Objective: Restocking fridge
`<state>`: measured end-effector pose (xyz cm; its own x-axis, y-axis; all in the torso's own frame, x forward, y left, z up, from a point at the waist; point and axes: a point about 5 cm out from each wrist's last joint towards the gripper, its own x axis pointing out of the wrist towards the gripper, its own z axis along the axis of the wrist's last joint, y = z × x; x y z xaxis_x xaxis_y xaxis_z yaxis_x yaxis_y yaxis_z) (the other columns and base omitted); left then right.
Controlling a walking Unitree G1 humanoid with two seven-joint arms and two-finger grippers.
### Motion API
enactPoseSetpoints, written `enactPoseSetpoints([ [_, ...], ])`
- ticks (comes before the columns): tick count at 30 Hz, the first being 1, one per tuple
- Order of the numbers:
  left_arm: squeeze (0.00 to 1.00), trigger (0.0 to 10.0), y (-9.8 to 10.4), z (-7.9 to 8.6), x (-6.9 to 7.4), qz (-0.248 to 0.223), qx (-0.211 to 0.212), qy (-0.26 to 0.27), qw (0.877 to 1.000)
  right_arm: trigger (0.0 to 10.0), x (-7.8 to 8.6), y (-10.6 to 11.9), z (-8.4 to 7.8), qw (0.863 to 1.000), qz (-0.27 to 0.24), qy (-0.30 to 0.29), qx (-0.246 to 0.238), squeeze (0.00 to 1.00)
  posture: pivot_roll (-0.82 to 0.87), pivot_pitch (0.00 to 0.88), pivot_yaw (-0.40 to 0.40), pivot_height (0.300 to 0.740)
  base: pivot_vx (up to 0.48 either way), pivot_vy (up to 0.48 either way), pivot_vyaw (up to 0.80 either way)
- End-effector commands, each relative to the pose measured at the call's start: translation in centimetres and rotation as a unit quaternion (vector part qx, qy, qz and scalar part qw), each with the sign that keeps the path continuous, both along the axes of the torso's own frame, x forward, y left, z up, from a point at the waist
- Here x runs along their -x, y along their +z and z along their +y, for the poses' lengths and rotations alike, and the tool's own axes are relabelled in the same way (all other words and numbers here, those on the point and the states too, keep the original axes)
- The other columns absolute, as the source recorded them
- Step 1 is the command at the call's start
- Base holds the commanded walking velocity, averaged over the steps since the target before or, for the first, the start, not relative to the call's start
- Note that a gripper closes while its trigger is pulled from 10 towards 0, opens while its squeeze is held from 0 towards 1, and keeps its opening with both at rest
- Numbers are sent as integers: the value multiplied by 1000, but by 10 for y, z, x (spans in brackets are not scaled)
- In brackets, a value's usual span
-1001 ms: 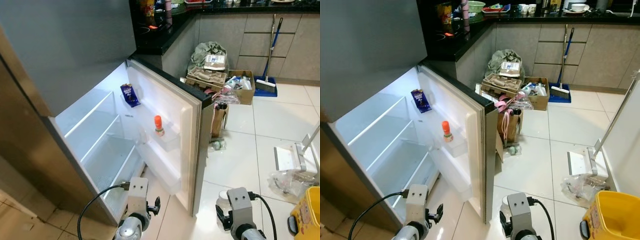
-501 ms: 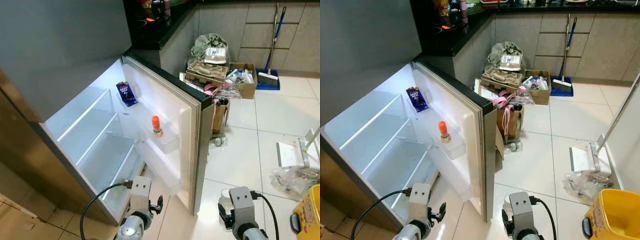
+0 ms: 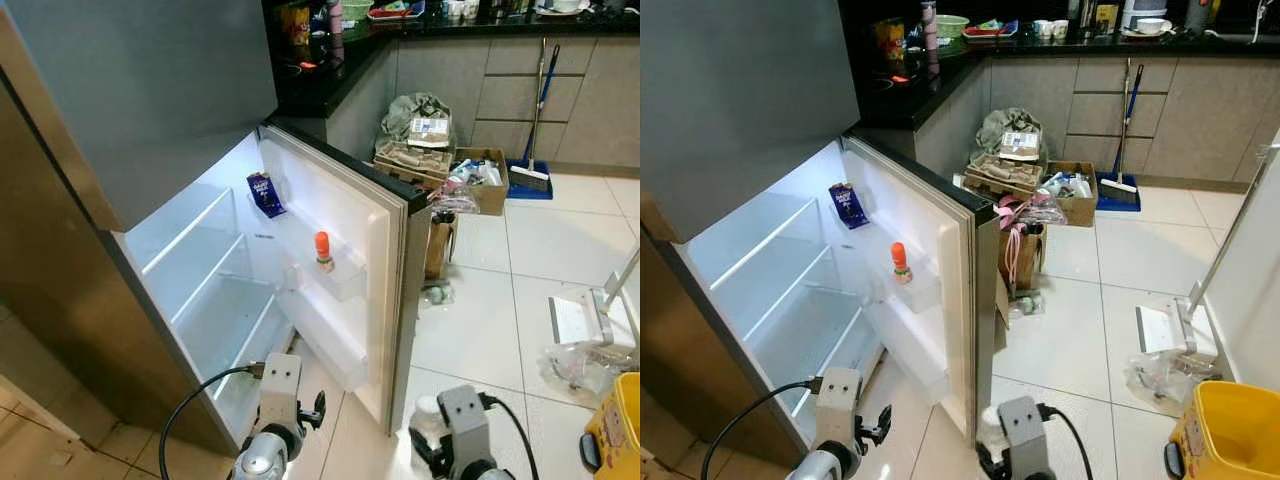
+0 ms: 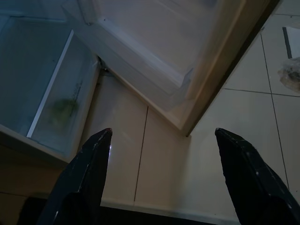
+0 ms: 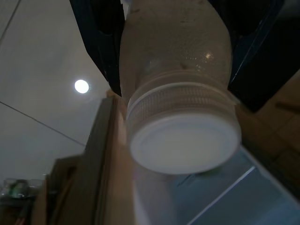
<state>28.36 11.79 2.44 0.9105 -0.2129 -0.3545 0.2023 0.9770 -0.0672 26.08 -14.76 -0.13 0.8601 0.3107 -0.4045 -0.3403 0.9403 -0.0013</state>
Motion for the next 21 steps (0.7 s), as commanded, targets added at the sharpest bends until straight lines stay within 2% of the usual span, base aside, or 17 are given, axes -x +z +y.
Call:
enactPoseSetpoints([
  [1, 0, 10000, -9, 4, 7, 15, -12, -2, 1000, 10000, 0, 0, -4, 1000, -7, -15, 14, 0, -106, 120, 80, 740, 0, 0, 0],
  [9, 0, 10000, -10, 4, 8, 23, -10, 0, 1000, 10000, 3, -3, -14, 999, -3, -42, 23, 0, -105, 123, 81, 740, 0, 0, 0],
  [21, 0, 10000, -10, 4, 7, 24, -7, -2, 1000, 10000, 2, 0, -16, 998, -9, -55, 22, 0, -106, 122, 82, 740, 0, 408, 0],
])
